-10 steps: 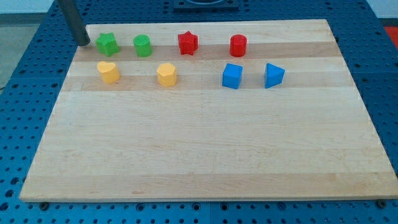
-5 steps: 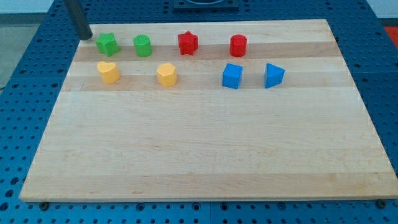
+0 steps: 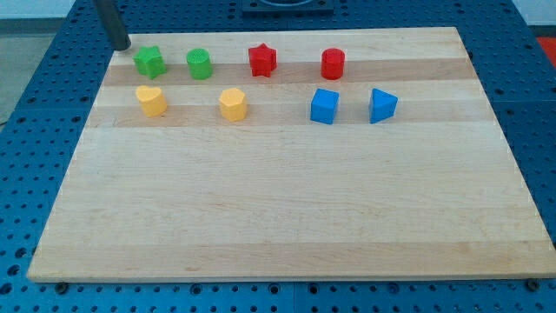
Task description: Move the green star down a bit
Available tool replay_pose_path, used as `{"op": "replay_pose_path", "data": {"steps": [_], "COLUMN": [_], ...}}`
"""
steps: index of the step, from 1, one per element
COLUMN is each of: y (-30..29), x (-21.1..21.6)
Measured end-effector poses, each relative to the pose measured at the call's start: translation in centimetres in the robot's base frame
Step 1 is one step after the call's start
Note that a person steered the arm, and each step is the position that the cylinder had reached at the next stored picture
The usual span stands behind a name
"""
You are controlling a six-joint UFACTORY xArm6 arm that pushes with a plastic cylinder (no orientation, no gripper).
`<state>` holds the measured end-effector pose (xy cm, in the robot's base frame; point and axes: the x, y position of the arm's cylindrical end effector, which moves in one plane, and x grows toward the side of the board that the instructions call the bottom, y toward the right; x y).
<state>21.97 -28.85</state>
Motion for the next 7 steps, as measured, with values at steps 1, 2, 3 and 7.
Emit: {"op": "replay_pose_path", "data": {"steps": [1, 2, 3, 7], "y": [0.0, 0.0, 0.0, 7.4], "x": [0.0, 0.0, 0.0, -1.5]}}
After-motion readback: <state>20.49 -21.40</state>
